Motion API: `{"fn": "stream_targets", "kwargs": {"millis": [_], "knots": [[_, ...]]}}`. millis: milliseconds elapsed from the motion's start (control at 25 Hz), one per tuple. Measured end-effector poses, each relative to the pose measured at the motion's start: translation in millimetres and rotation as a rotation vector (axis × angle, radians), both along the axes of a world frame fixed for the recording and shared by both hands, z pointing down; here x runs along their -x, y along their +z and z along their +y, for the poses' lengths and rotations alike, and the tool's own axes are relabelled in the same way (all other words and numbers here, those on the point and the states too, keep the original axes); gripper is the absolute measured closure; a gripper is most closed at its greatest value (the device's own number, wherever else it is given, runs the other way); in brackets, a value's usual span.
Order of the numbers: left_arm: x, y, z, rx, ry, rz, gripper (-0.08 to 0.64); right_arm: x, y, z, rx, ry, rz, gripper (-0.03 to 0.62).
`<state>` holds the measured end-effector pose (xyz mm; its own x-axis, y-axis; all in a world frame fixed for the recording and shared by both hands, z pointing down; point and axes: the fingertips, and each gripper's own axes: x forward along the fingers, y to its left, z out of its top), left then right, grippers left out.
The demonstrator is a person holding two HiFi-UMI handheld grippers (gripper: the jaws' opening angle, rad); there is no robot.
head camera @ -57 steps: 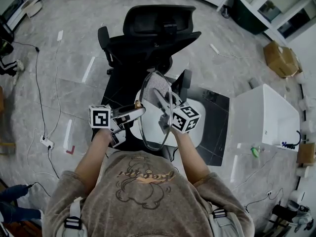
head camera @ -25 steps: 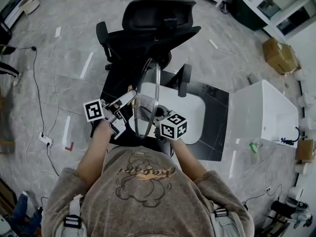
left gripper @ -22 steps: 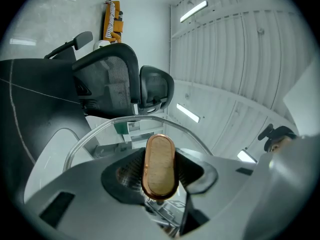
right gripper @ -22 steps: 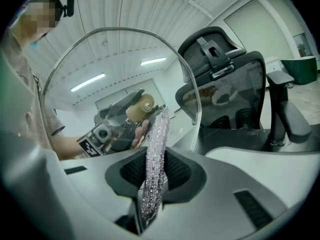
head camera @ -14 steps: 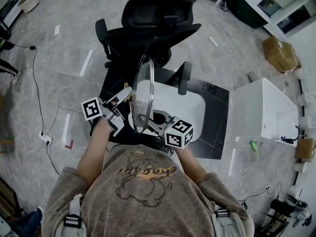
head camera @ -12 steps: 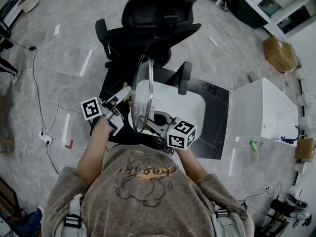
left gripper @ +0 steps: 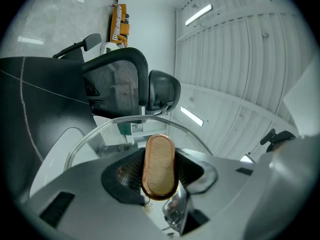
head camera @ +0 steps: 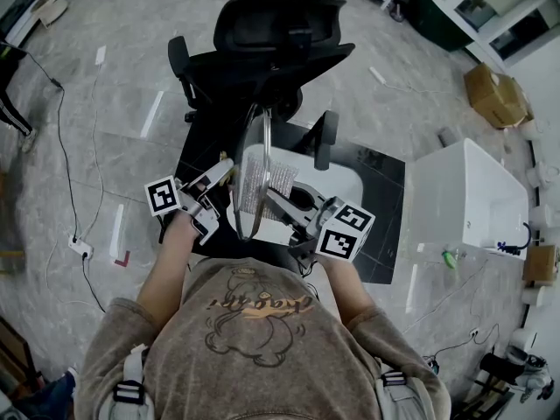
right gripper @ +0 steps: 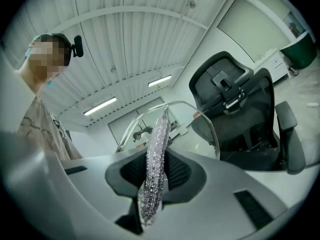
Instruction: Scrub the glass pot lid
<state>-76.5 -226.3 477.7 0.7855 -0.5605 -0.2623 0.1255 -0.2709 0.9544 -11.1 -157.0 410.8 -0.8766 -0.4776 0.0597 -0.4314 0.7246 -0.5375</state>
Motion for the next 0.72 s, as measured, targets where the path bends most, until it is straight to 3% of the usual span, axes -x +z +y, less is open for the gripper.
{"fn": "stream_targets", "kwargs": {"millis": [400, 720], "knots": [[-7.0, -4.4, 5.8, -0.006, 0.057, 0.037, 0.377, -15.6, -24.8, -58.6, -0.068, 0.111, 0.008, 0.509], [-18.7, -14.1, 14.1, -0.036, 0.099, 0.07, 0.377, -24.5, 15.0, -98.7, -0.03, 0.194, 0.048, 0.509]]}}
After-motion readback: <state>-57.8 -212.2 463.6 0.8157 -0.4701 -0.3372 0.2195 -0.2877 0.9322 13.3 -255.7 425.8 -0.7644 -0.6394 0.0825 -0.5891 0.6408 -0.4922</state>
